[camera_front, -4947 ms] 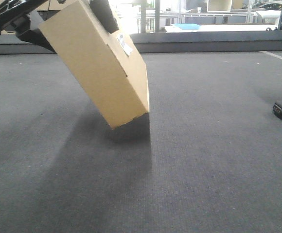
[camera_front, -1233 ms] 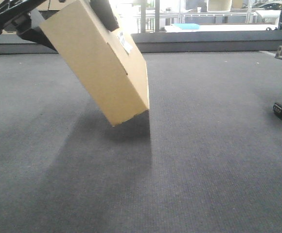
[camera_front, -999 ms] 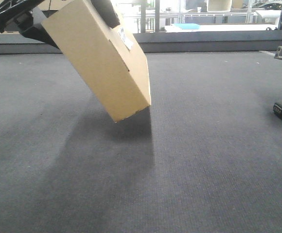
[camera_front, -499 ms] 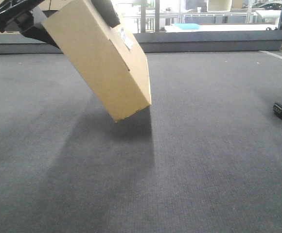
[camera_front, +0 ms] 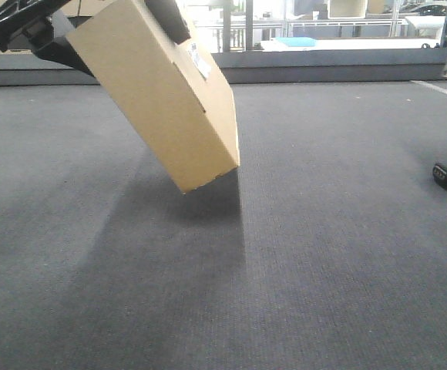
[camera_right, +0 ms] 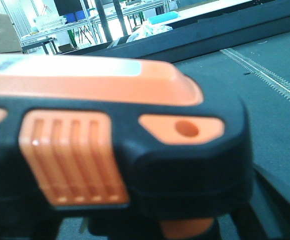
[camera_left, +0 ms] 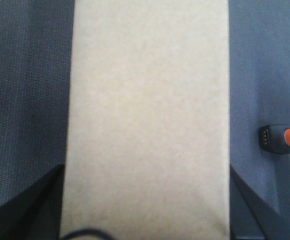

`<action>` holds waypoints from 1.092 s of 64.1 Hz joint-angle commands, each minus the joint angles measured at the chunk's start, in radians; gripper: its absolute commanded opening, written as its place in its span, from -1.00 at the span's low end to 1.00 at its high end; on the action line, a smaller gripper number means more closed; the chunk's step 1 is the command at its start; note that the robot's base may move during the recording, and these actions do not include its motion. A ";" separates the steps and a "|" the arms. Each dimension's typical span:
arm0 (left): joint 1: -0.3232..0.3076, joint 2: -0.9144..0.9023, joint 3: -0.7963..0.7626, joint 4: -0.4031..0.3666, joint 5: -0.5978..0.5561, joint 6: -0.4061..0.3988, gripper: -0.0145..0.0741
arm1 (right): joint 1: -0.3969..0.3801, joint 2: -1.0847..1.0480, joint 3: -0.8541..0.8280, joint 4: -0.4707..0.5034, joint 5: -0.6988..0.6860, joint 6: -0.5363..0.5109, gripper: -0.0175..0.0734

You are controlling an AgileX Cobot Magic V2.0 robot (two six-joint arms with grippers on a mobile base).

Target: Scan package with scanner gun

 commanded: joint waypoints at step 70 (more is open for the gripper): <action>-0.006 -0.003 -0.007 0.004 -0.023 0.001 -0.92 | 0.112 -0.193 -0.164 0.097 0.263 -0.658 -0.98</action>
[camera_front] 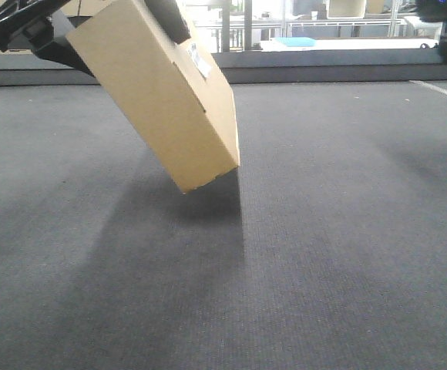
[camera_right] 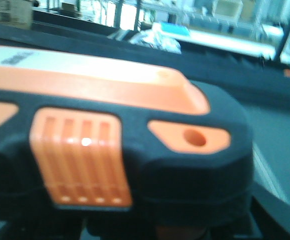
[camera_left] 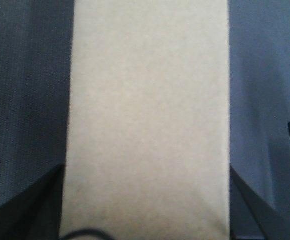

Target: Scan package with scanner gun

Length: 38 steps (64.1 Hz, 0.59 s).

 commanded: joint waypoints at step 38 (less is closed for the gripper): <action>-0.006 -0.003 -0.007 0.004 -0.023 0.001 -0.92 | -0.017 -0.013 -0.024 0.009 -0.096 0.196 -0.99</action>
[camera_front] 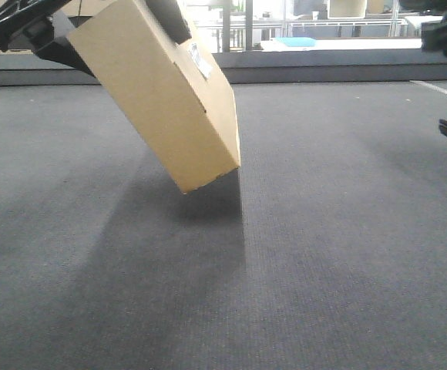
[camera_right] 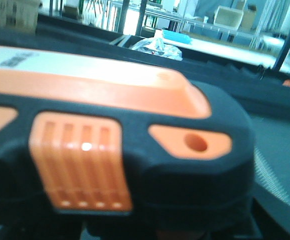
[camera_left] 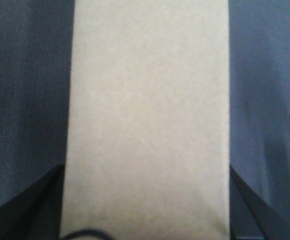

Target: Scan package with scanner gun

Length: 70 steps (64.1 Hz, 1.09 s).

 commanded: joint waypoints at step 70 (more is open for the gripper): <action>-0.006 -0.003 -0.007 0.004 -0.023 0.001 -0.92 | -0.152 0.217 0.150 -0.213 -0.452 0.509 -0.99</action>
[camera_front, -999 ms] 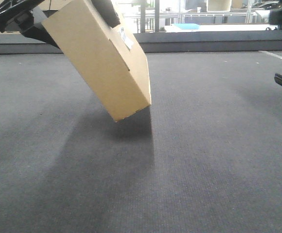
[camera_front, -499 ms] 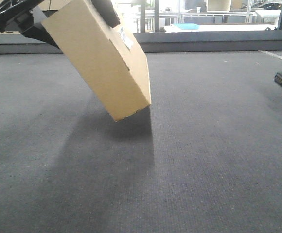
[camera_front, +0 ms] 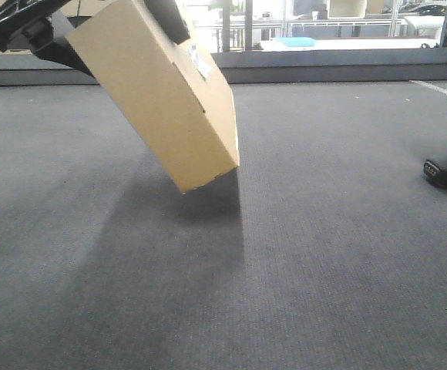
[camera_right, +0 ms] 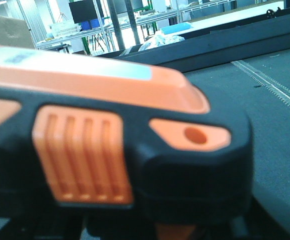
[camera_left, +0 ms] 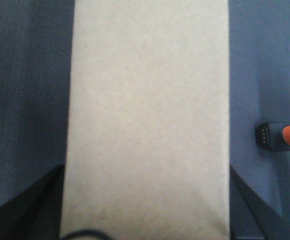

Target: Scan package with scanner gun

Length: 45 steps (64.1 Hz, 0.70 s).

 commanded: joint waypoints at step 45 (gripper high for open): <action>-0.006 -0.003 -0.007 0.004 -0.023 0.001 -0.92 | -0.004 0.002 -0.002 -0.038 -0.014 0.003 0.62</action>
